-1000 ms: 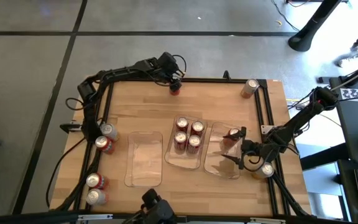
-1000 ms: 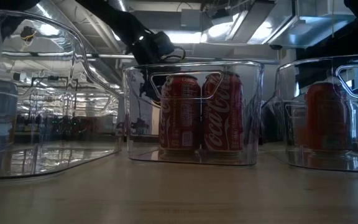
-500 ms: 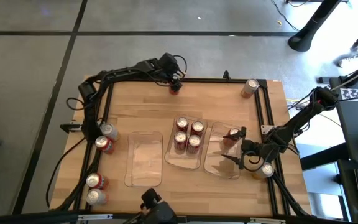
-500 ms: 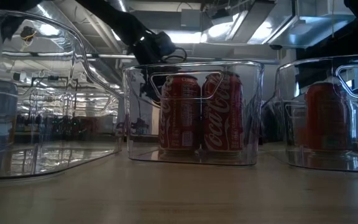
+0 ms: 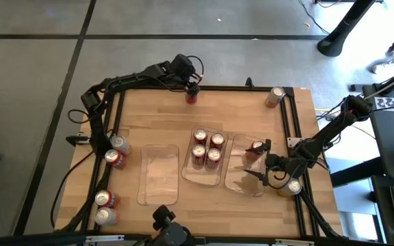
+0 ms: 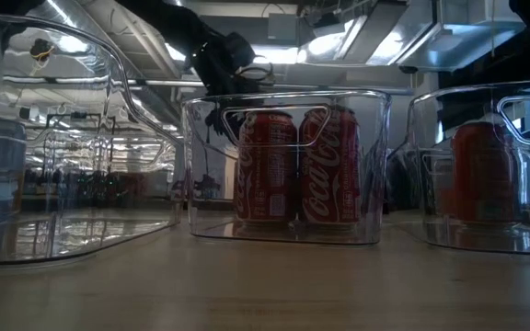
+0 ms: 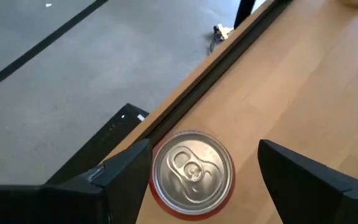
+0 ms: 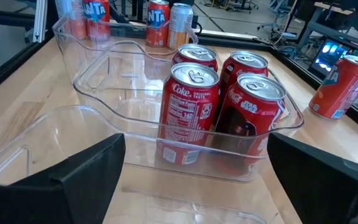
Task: Sort soda cans
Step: Put the top left red soda can into the right transparent bin
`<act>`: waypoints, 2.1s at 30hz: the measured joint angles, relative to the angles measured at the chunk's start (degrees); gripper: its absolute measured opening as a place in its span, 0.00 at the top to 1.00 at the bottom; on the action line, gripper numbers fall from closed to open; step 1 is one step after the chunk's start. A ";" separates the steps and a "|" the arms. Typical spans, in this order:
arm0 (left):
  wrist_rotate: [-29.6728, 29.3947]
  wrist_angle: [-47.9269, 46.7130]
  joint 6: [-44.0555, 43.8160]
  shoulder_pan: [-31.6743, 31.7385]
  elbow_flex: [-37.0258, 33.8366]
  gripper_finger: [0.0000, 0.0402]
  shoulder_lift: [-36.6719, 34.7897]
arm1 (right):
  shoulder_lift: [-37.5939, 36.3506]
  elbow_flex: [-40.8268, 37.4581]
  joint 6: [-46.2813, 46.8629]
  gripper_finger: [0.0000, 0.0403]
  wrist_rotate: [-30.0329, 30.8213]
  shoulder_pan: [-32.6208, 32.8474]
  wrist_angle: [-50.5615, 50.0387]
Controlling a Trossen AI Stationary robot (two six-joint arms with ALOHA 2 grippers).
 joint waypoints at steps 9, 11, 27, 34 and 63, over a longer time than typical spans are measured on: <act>-0.46 -4.37 -1.52 0.67 0.02 0.23 0.02 | 0.00 0.00 1.72 0.03 0.01 0.00 -2.09; -1.00 -4.23 -1.48 0.69 0.04 0.18 0.13 | 0.01 0.00 1.72 0.03 0.01 0.00 -2.09; -1.65 -1.56 0.00 -0.26 -0.84 0.03 0.17 | 0.02 0.00 1.86 0.03 0.01 0.00 -1.99; -1.63 1.00 -0.43 0.13 -3.13 0.03 1.73 | 0.02 0.00 1.86 0.03 0.00 0.00 -1.98; 0.00 3.40 -1.38 0.11 -3.17 0.27 5.64 | 0.02 0.02 1.84 0.03 -1.11 0.02 -1.79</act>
